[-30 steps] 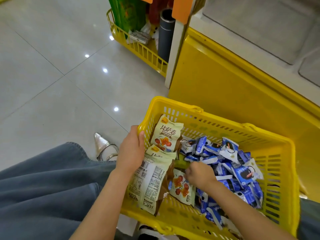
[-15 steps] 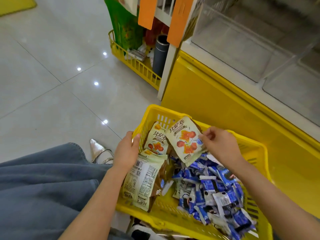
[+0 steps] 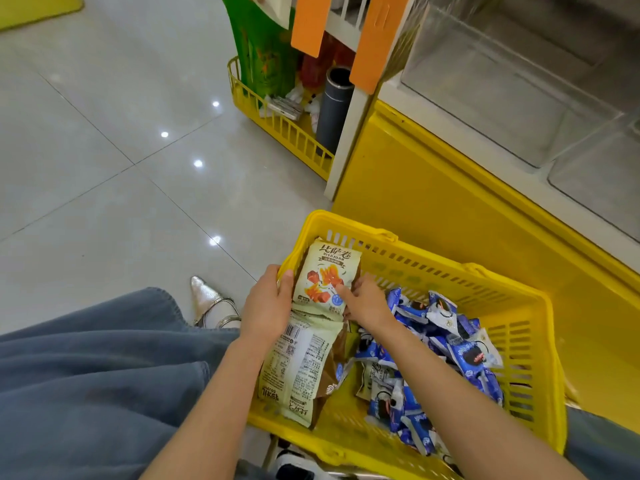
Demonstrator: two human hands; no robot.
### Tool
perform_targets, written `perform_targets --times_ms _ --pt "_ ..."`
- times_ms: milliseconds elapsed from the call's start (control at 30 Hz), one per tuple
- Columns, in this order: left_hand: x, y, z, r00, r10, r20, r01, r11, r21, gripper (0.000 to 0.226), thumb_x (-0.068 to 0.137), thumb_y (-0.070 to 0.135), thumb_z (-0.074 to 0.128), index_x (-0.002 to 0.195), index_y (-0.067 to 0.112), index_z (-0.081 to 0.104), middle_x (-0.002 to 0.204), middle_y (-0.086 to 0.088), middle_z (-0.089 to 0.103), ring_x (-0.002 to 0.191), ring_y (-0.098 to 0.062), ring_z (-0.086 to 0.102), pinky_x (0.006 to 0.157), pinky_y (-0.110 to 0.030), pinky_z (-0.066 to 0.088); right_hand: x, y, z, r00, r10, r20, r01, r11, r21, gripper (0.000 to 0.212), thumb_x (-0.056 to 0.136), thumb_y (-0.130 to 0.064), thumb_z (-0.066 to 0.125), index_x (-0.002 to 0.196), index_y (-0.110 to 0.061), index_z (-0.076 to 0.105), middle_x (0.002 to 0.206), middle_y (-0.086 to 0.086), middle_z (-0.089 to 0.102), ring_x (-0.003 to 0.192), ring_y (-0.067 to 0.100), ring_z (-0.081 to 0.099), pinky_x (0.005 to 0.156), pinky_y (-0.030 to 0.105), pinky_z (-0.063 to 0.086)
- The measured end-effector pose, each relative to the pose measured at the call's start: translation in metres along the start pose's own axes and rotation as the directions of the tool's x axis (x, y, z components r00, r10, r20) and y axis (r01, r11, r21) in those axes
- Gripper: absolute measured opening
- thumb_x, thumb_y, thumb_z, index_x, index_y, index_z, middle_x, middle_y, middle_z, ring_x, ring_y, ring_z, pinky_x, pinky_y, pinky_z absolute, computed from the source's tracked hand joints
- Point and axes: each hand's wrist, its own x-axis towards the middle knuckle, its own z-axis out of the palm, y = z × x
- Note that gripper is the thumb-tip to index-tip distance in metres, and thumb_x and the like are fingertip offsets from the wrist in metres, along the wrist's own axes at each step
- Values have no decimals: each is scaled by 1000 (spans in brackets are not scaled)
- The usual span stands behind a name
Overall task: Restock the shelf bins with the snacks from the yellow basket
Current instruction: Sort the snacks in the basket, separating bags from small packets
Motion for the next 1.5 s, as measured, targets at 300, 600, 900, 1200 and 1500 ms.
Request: perform_targets --times_ms 300,600,900,1200,1500 --pt "-8 29 -5 972 169 -164 -139 973 182 27 98 22 38 121 12 47 112 -3 52 104 -18 49 87 -33 41 -25 43 -44 975 -221 -21 211 951 -225 46 95 -34 48 136 -16 35 122 -4 56 98 4 55 82 20 46" --pt "-27 95 99 895 393 210 -419 903 96 28 96 23 42 124 18 47 116 7 46 108 -7 45 92 -17 34 -10 136 -151 933 56 -356 -194 911 -365 58 95 -46 38 140 -10 36 140 18 42 130 33 35 105 45 32" --pt "29 72 200 782 -241 575 193 970 144 72 92 53 41 147 13 18 154 -8 22 139 -27 25 111 -38 22 17 160 -154 951 258 -170 -279 953 -117 99 77 -71 47 149 -14 10 156 7 18 138 31 28 109 45 30" --pt "34 71 215 683 -386 620 511 859 -29 91 77 66 53 149 26 15 156 -1 17 140 -27 22 111 -49 22 28 157 -152 973 216 -80 -216 976 15 100 73 -60 66 148 -15 16 151 5 32 133 25 39 100 34 38" --pt "-6 81 160 768 -184 613 411 877 -251 54 61 49 74 107 28 55 106 1 69 96 -13 66 83 -35 53 -11 126 -120 999 21 -34 -25 991 -135 77 79 -43 69 142 -17 34 140 1 42 121 18 48 91 23 37"
